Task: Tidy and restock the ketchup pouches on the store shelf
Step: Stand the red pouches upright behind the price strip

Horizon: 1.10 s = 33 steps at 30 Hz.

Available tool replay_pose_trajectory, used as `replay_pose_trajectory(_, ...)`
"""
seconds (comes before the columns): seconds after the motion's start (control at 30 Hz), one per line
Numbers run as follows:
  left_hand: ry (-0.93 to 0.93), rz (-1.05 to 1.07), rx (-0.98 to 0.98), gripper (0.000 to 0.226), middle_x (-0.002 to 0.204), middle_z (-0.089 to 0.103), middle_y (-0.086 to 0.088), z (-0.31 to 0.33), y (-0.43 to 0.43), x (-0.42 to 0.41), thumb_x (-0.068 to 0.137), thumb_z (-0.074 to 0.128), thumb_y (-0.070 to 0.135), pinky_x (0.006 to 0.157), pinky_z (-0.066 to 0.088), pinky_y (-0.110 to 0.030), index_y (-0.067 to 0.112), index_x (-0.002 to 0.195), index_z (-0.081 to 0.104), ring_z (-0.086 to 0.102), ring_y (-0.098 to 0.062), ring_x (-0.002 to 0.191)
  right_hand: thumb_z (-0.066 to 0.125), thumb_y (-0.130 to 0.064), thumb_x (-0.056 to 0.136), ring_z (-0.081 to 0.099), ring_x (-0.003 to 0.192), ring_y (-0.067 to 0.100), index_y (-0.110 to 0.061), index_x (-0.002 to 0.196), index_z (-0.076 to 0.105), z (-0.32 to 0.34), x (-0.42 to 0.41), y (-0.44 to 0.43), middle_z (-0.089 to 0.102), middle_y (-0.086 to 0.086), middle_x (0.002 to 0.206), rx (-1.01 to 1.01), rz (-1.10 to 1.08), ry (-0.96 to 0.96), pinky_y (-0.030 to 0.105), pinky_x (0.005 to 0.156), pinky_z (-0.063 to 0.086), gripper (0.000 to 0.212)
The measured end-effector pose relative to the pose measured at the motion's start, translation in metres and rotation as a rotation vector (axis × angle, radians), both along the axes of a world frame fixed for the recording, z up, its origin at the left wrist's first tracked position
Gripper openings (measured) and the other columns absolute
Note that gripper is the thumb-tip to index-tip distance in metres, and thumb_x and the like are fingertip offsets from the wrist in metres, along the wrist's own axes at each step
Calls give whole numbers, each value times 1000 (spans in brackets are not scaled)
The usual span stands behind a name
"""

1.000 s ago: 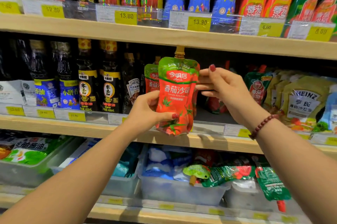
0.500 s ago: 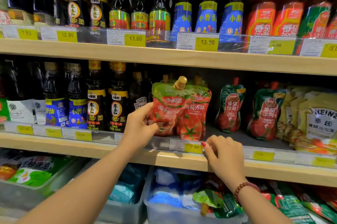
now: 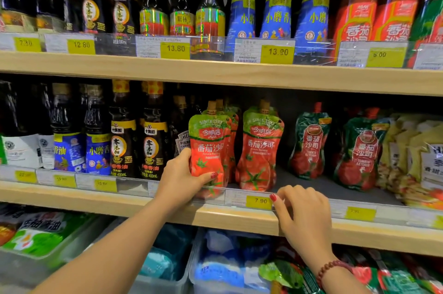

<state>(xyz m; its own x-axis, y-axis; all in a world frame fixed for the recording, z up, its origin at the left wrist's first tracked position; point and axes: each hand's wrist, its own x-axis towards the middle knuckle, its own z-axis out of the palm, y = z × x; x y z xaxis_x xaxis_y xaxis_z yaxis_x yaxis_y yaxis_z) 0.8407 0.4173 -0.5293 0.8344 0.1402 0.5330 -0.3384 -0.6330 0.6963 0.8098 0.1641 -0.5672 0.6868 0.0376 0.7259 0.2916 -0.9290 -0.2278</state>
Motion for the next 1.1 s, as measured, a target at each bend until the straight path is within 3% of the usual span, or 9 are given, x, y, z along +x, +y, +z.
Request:
replay_pose_trajectory(0.3,87,56,70,52,93,63,6,0,-4,7,63,82,40,74,55,-44,26,96,44,63,-16,83,55,-37,88,41,61,12,-31,69,51,-2,1,0,44,-13,61,-20,-4,-28,28,67,26,20)
replay_pose_trajectory(0.4,101,10,79,52,95,61,7,2,-4,3,66,81,39,74,55,-40,25,98,42,62,-15,86,53,-39,88,38,63,11,-30,71,52,-1,1,-1,42,-14,62,-12,18,-6,29,69,29,19)
replay_pose_trajectory(0.47,89,-16,81,50,91,58,11,4,-6,-1,68,81,35,66,52,-29,24,98,42,60,-10,83,53,-39,88,40,66,12,-30,77,54,2,-2,-4,44,-15,65,-11,62,25,31,74,34,14)
replay_pose_trajectory(0.53,56,0,72,47,85,53,19,5,-7,-7,69,81,31,56,40,-15,24,96,43,54,2,75,56,-36,88,49,82,15,-27,96,59,4,-6,-10,57,-9,82,0,131,76,31,83,36,12)
replay_pose_trajectory(0.6,14,62,39,47,82,50,20,4,-7,-15,68,81,30,54,34,-12,23,96,44,51,5,70,59,-29,88,49,105,16,-23,117,56,4,-13,-18,60,-3,110,50,223,103,29,93,36,30)
replay_pose_trajectory(0.7,-91,163,-64,44,90,56,7,0,-11,-26,71,80,28,68,40,-20,19,100,49,54,-10,82,61,-20,87,43,117,12,-20,123,53,-2,-28,-33,56,-2,123,48,297,22,23,96,35,37)
replay_pose_trajectory(0.87,-246,108,-36,17,88,59,6,-14,-41,-48,77,70,21,68,49,-28,25,85,55,57,-11,81,61,-17,84,55,97,11,-16,112,60,-39,-55,-51,64,-2,103,59,373,-77,23,84,45,28)
replay_pose_trajectory(1.0,-235,-75,103,18,92,62,4,-21,-75,-49,77,73,23,78,49,-38,20,89,61,58,-18,89,68,-21,79,59,94,14,-15,108,63,-76,-65,-54,65,-3,100,14,399,103,31,79,51,30)
replay_pose_trajectory(1.1,-228,-91,181,18,93,65,2,-24,-91,-46,78,72,27,84,45,-41,18,91,64,58,-20,93,70,-30,76,56,101,13,-18,111,61,-94,-66,-56,64,-6,107,9,408,252,30,86,48,38)
